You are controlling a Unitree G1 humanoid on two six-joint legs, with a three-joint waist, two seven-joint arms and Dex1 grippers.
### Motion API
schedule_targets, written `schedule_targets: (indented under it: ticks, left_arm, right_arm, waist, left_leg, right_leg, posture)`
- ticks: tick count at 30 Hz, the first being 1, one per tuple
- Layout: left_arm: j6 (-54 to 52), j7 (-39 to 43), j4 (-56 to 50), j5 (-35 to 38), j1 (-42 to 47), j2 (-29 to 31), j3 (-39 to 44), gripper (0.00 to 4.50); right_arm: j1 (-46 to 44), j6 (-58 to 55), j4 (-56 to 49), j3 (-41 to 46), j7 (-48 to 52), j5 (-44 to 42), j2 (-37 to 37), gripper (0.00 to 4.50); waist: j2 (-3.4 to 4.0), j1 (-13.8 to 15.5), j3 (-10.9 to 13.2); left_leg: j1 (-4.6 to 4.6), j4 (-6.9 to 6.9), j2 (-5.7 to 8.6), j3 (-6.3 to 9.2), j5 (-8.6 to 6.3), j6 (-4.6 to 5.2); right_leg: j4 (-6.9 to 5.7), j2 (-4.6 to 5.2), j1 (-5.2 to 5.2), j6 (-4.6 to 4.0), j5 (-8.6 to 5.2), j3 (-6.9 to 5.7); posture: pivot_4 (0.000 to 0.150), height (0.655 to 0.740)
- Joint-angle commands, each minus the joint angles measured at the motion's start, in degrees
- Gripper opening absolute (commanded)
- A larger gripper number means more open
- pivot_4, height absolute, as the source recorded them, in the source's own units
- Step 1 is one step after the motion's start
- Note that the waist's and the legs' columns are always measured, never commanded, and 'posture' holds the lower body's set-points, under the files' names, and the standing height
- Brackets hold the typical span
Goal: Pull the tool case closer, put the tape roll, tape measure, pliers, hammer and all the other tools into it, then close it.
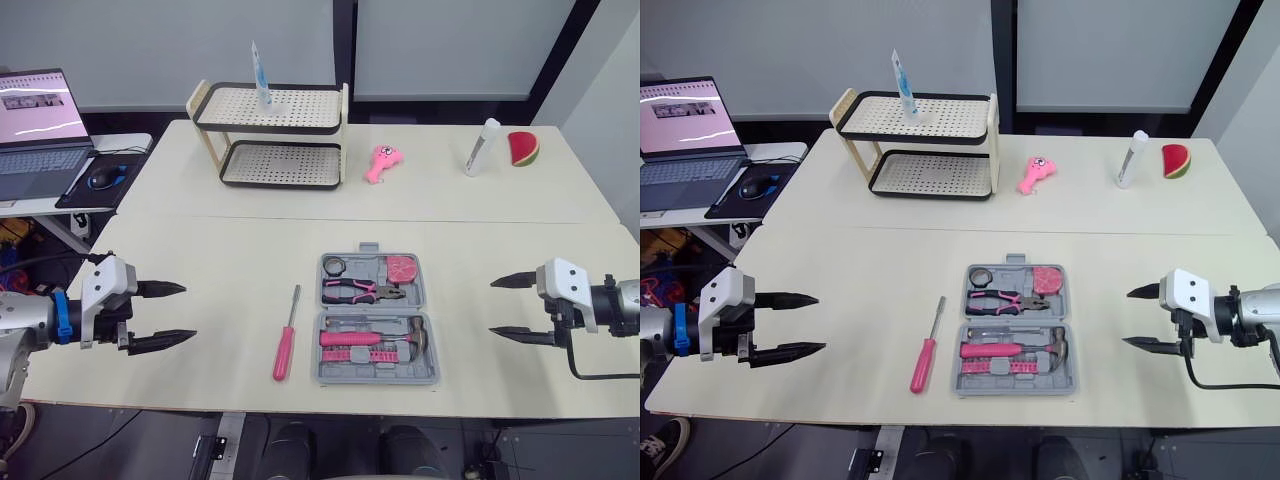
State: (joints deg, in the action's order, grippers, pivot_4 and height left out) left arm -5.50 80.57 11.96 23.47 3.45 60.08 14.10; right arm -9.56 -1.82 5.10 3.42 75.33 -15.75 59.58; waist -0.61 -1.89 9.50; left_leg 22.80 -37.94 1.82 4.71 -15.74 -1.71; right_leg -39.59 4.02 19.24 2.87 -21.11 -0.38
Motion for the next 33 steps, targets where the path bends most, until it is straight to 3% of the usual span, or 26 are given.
schedule_targets:
  ticks: [1,10,22,33]
  left_arm:
    - [0.67,-0.31,-1.26,0.05,-0.1,0.43,1.77,4.5]
    - [-1.8,-6.36,-6.83,1.25,-2.96,-2.12,3.69,4.5]
    - [-15.52,-19.62,-34.39,7.39,-26.14,-12.25,13.78,4.5]
    - [-17.05,-23.8,-40.68,6.83,-31.32,-15.93,12.9,4.5]
  right_arm:
    - [-1.02,1.1,-0.42,1.64,-0.86,-0.05,-0.32,4.47]
    - [-7.09,-1.68,-4.16,-1.74,-3.23,0.36,-4.49,4.47]
    - [-20.5,-23.48,-25.7,-12.36,-7.14,-9.71,-18.93,4.47]
    - [-20.52,-17.91,-22.78,-14.97,-4.67,-4.89,-17.71,4.47]
  waist:
    - [0.0,0.01,0.0]
    - [0.0,-0.23,0.0]
    - [-0.02,-0.39,-0.01]
    - [-0.07,0.37,-0.04]
  left_leg:
    - [0.0,0.0,0.0,0.0,0.0,0.0]
    - [0.0,0.0,-0.01,-0.02,0.0,-0.01]
    - [0.04,0.0,-0.22,0.1,-0.01,-0.04]
    - [0.04,0.02,-0.16,0.16,-0.01,-0.04]
  right_leg:
    - [0.0,0.0,0.0,0.0,0.0,0.0]
    - [-0.01,0.0,0.01,0.0,0.0,0.02]
    - [0.05,0.06,0.02,-0.02,0.01,0.04]
    - [0.48,0.08,-0.19,-0.15,0.09,-0.06]
  posture:
    - [0.15,0.74]
    - [0.15,0.74]
    - [0.15,0.74]
    - [0.15,0.74]
